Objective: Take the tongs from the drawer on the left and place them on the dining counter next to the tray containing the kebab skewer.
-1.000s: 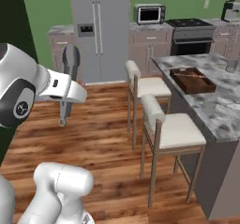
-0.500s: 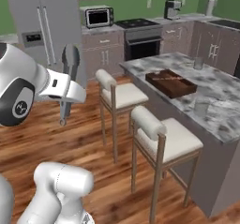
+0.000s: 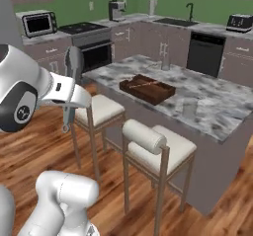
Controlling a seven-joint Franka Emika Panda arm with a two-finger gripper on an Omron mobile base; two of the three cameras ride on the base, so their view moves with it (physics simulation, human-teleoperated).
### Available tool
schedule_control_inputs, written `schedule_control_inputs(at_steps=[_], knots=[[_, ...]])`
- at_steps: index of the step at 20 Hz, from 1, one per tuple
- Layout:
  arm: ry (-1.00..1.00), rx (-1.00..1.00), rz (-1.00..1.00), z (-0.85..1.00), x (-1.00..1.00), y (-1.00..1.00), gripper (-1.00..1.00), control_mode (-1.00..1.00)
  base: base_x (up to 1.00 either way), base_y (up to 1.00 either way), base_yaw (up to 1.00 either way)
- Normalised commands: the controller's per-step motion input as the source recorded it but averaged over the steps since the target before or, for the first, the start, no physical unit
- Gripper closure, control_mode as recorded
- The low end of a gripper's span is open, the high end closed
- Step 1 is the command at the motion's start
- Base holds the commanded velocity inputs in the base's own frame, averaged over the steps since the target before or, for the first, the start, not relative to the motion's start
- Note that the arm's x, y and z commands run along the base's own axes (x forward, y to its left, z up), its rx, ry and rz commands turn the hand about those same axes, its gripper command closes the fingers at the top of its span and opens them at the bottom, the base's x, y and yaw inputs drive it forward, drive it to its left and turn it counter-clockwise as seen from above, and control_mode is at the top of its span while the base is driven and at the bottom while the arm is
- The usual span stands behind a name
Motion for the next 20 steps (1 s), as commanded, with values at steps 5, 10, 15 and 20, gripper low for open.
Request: schedule_control_inputs(at_steps=[5, 10, 15, 20], knots=[[0.0, 0.0, 0.0, 0.0, 0.0, 0.0, 1.0, 1.0, 0.39, 0.53, -0.55], [0.0, 0.0, 0.0, 0.0, 0.0, 0.0, 1.0, 1.0, 0.45, 0.56, -0.53], [0.0, 0.0, 0.0, 0.0, 0.0, 0.0, 1.0, 1.0, 0.59, 0.41, -0.45], [0.0, 0.0, 0.0, 0.0, 0.0, 0.0, 1.0, 1.0, 0.56, 0.39, -0.37]])
